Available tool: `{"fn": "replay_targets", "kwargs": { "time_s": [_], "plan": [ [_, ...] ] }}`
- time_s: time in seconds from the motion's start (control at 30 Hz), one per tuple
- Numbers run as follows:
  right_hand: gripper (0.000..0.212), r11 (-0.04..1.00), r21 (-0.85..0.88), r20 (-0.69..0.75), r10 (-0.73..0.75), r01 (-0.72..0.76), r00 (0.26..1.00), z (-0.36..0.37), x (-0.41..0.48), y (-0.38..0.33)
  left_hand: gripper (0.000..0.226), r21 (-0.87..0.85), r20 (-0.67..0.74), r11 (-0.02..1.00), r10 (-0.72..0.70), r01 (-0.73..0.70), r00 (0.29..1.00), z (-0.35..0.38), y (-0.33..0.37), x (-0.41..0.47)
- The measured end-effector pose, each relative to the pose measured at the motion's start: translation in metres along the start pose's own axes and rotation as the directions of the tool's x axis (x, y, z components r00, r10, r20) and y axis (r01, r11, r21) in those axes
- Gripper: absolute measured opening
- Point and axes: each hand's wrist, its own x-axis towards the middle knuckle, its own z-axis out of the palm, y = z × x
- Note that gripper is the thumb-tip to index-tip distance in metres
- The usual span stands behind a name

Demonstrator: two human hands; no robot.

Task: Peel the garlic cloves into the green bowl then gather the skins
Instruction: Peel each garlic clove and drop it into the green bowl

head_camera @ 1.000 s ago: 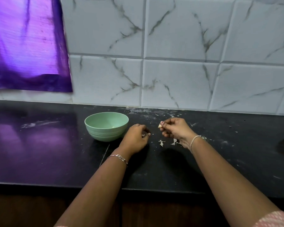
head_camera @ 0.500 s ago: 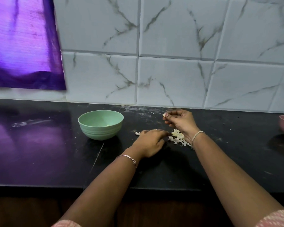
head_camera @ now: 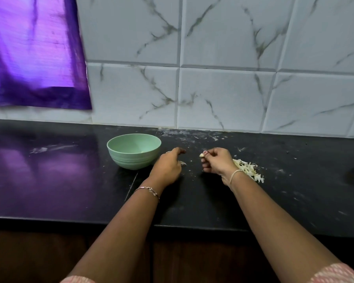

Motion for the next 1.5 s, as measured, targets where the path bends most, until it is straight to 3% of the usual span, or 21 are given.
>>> {"fn": "replay_targets", "kwargs": {
  "time_s": [0.13, 0.23, 0.33, 0.4, 0.43, 0.47, 0.5, 0.53, 0.57, 0.67, 0.73, 0.77, 0.87, 0.9, 0.97, 1.07, 1.13, 1.3, 1.5],
  "plan": [
    [0.018, 0.983, -0.182, 0.128, 0.016, 0.007, 0.992, -0.011, -0.003, -0.026, 0.046, -0.046, 0.049, 0.998, -0.045, 0.047, 0.998, -0.006, -0.011, -0.002],
    [0.014, 0.984, -0.177, 0.223, 0.040, 0.000, 0.974, -0.015, -0.005, -0.067, 0.046, -0.053, 0.090, 0.995, -0.081, 0.086, 0.993, -0.004, -0.012, -0.001],
    [0.012, 0.988, -0.137, 0.246, -0.035, 0.071, 0.969, -0.016, -0.003, -0.101, 0.049, 0.001, 0.125, 0.994, -0.109, 0.110, 0.986, -0.004, -0.013, -0.002],
    [0.009, 0.959, -0.266, 0.269, -0.025, 0.099, 0.963, -0.011, -0.002, -0.095, 0.049, 0.011, 0.131, 0.993, -0.118, 0.118, 0.984, -0.003, -0.014, -0.001],
    [0.009, 0.877, -0.462, 0.287, 0.010, 0.129, 0.958, -0.006, -0.003, -0.081, 0.049, 0.010, 0.131, 0.993, -0.122, 0.122, 0.984, -0.003, -0.014, -0.001],
    [0.011, 0.733, -0.661, 0.309, 0.068, 0.163, 0.949, -0.001, -0.005, -0.063, 0.049, 0.013, 0.131, 0.992, -0.126, 0.125, 0.983, -0.003, -0.014, 0.000],
    [0.015, 0.584, -0.791, 0.314, 0.131, 0.183, 0.940, 0.004, -0.006, -0.048, 0.049, 0.018, 0.132, 0.992, -0.129, 0.128, 0.983, -0.002, -0.014, 0.000],
    [0.018, 0.516, -0.839, 0.303, 0.174, 0.175, 0.937, 0.007, -0.008, -0.040, 0.049, 0.024, 0.132, 0.991, -0.131, 0.129, 0.983, -0.002, -0.014, 0.000],
    [0.020, 0.533, -0.831, 0.297, 0.187, 0.158, 0.936, 0.007, -0.007, -0.040, 0.049, 0.024, 0.125, 0.992, -0.129, 0.127, 0.984, -0.002, -0.013, 0.001],
    [0.020, 0.741, -0.661, 0.286, 0.105, 0.116, 0.953, 0.002, -0.005, -0.068, 0.049, 0.015, 0.116, 0.993, -0.121, 0.120, 0.986, -0.003, -0.012, -0.001],
    [0.022, 0.821, -0.554, 0.294, 0.037, 0.139, 0.955, -0.002, -0.002, -0.079, 0.049, 0.008, 0.105, 0.993, -0.115, 0.115, 0.988, -0.001, -0.013, -0.001],
    [0.023, 0.793, -0.588, 0.310, 0.039, 0.159, 0.950, -0.002, -0.002, -0.077, 0.049, 0.005, 0.096, 0.994, -0.108, 0.108, 0.989, -0.001, -0.013, 0.000],
    [0.028, 0.490, -0.847, 0.328, 0.179, 0.205, 0.928, 0.003, -0.005, -0.046, 0.048, -0.026, 0.058, 0.997, -0.068, 0.070, 0.996, -0.001, -0.013, -0.001],
    [0.028, 0.436, -0.871, 0.334, 0.193, 0.224, 0.923, 0.003, -0.004, -0.040, 0.047, -0.041, 0.038, 0.998, -0.036, 0.037, 0.999, -0.001, -0.011, -0.001],
    [0.027, 0.505, -0.819, 0.386, 0.134, 0.272, 0.913, 0.000, 0.001, -0.039, 0.046, -0.063, 0.000, 0.997, 0.053, -0.053, 0.999, -0.002, -0.004, -0.005],
    [0.019, 0.835, -0.508, 0.386, 0.002, 0.211, 0.923, -0.010, 0.003, -0.040, 0.041, -0.120, -0.032, 0.981, 0.149, -0.151, 0.988, 0.001, 0.006, -0.005],
    [0.010, 0.935, -0.312, 0.413, -0.024, 0.166, 0.910, -0.014, -0.001, -0.033, 0.037, -0.150, -0.039, 0.975, 0.158, -0.162, 0.987, 0.003, 0.010, -0.004],
    [0.008, 0.983, -0.108, 0.372, -0.097, 0.147, 0.923, -0.022, -0.004, -0.012, 0.023, -0.299, -0.124, 0.946, 0.093, -0.127, 0.988, 0.005, 0.010, 0.002],
    [0.018, 0.992, -0.056, 0.387, -0.086, 0.116, 0.918, -0.024, -0.004, -0.003, 0.013, -0.373, -0.104, 0.924, 0.049, -0.084, 0.993, 0.006, 0.006, 0.011]
  ]
}}
